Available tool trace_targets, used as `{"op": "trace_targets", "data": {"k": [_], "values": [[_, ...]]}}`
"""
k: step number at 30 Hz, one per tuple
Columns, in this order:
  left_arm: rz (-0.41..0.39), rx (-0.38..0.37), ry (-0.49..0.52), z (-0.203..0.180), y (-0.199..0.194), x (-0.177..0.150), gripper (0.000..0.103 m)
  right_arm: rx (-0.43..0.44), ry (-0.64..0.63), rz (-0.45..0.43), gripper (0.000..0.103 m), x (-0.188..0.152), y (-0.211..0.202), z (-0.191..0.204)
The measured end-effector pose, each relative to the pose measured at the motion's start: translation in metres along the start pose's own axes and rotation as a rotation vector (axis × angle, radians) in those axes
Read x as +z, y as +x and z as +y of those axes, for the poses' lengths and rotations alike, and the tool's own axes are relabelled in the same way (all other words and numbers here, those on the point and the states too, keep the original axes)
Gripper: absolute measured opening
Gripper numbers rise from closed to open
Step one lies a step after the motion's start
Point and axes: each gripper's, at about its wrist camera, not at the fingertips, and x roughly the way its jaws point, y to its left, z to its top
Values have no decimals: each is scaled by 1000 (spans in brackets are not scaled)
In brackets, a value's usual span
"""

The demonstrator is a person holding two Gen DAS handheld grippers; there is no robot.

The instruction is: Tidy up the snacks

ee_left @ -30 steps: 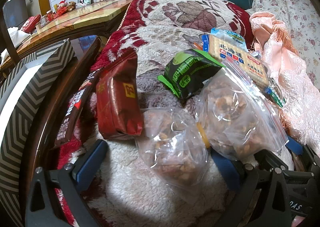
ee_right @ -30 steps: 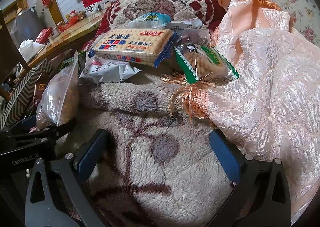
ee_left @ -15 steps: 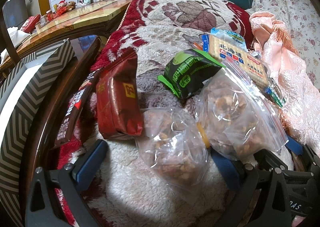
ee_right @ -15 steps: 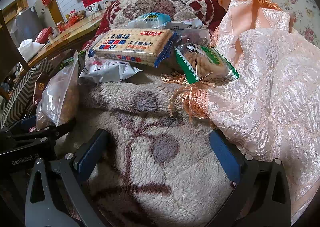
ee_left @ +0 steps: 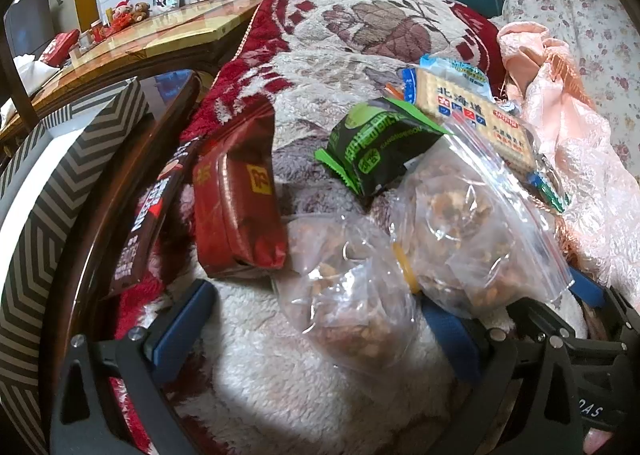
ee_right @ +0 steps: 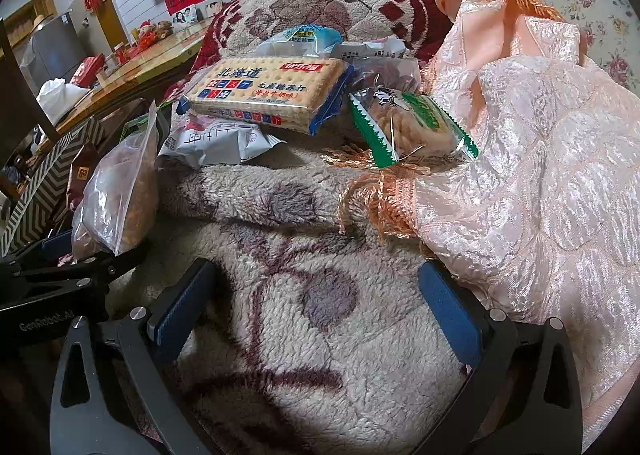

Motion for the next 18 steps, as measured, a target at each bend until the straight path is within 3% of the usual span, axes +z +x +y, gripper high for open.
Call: {"op": "trace_targets", "data": {"k": [13, 18], "values": [[60, -19, -17, 10, -18, -7, 102, 1, 1, 0, 103, 0, 0, 0], [5, -18, -30, 18, -48, -9, 102, 0, 0, 0, 103, 0, 0, 0]]}}
